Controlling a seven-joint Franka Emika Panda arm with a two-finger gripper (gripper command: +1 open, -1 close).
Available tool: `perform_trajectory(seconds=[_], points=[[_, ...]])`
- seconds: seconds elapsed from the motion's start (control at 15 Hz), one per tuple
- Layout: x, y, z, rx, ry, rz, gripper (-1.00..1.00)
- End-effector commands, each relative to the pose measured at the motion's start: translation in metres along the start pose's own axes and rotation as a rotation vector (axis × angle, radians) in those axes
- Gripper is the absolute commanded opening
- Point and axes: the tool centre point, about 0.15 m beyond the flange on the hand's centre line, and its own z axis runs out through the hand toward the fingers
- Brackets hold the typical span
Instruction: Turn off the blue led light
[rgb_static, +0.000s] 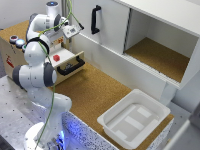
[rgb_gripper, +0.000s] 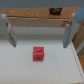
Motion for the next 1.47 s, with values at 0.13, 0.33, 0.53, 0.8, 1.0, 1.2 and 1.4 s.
perform_trajectory(seconds=[0.13,0.33,0.53,0.8,1.0,1.2,1.4], points=[[-0.005,0.003,-0.004,-0.001,-0.013,-0.014,1.00],[0.022,-0.006,-0.015,-0.007,0.032,-0.044,1.00],[0.058,-0.017,-0.056,-0.024,0.007,-0.120,1.00],[0.102,-0.077,-0.089,0.021,-0.104,-0.182,1.00],[0.137,-0.121,-0.096,0.074,-0.113,-0.156,1.00],[0.174,-0.152,-0.100,0.097,-0.092,-0.170,1.00],[0.205,-0.169,-0.107,0.090,-0.043,-0.148,1.00]])
